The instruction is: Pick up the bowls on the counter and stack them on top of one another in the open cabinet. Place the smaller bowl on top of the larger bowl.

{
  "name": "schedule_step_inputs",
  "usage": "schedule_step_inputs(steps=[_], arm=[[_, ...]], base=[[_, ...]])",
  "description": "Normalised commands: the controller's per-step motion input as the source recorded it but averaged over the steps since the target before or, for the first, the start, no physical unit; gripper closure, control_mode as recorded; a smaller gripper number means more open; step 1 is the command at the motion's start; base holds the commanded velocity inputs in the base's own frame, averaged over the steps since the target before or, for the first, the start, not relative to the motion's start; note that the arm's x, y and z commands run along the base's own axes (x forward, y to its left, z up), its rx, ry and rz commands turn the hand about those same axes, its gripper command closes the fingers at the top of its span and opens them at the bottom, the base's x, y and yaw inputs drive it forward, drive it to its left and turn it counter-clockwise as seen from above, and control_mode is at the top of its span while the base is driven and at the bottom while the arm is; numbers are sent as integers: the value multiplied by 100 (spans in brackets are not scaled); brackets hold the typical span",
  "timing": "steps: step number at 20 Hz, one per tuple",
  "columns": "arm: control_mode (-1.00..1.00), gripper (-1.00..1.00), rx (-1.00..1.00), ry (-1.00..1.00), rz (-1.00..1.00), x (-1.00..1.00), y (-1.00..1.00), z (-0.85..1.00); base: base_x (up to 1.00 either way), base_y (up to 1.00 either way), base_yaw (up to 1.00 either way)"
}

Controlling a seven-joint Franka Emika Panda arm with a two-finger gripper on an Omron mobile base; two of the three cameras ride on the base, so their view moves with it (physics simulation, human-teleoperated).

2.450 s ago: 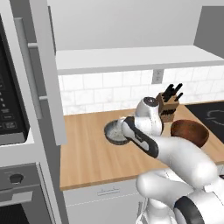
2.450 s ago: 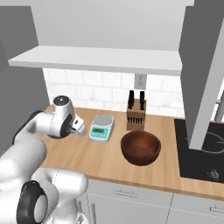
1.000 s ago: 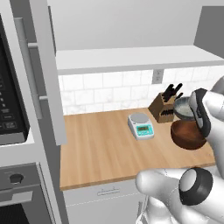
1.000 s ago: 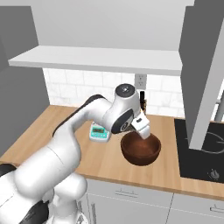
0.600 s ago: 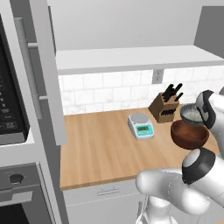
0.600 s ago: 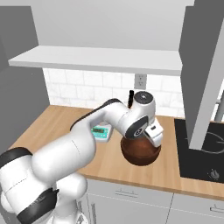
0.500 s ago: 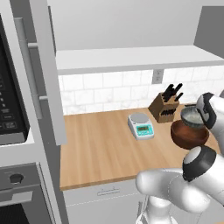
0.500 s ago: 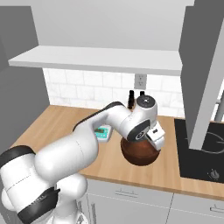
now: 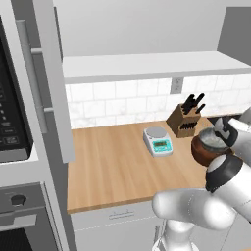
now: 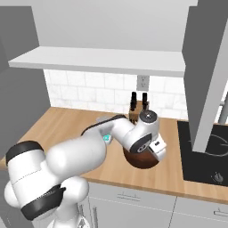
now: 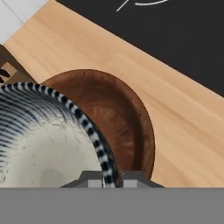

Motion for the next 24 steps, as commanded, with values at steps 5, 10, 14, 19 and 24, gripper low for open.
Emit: schedule_step_inputs(steps=[5,10,14,19,24], arm=[[-100,-100,0,-1,0,23,0,-25],[-100,-100,0,-1,0,2,0,-2],[-100,-100,10,7,0,-9,-28,64],[-100,-100,5,23,1,-43,-54,22],[-100,-100,-1,2,1,0,0,-44]], base=[[0,0,0],[0,0,0],[0,0,0],[0,0,0],[0,0,0]])
